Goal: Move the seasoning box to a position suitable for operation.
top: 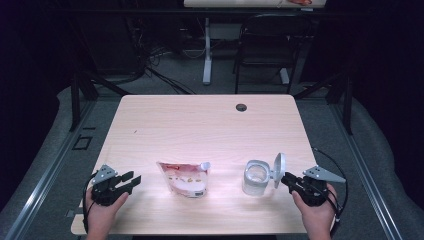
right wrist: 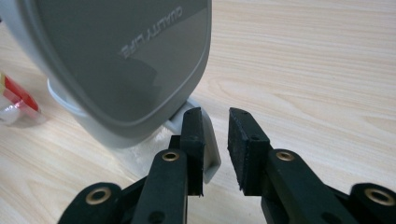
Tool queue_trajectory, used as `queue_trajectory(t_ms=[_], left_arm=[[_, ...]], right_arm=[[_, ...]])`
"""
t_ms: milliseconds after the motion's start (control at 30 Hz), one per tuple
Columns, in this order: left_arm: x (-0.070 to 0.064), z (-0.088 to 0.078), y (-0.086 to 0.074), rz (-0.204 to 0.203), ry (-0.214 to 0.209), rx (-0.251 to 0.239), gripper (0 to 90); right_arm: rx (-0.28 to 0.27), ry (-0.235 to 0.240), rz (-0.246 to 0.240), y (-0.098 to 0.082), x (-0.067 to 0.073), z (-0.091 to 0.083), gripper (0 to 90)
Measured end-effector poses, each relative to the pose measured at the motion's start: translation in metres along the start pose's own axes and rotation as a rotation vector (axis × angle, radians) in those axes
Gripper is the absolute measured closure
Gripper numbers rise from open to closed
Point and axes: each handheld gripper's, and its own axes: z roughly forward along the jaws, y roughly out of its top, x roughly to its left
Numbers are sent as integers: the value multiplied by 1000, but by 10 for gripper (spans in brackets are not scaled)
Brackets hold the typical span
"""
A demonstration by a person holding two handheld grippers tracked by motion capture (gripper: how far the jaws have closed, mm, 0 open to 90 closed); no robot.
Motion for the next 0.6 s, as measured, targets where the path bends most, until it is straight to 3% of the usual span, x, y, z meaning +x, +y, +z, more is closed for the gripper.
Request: queue_trajectory(t_ms=[333,600], left_arm=[[0,0,0,-3,3,1,600],[0,-1,0,1,0,9,600]], right_arm=[[41,-14,-35,-9,9,-7,705],[65,-21,-73,-10,16,2,655]])
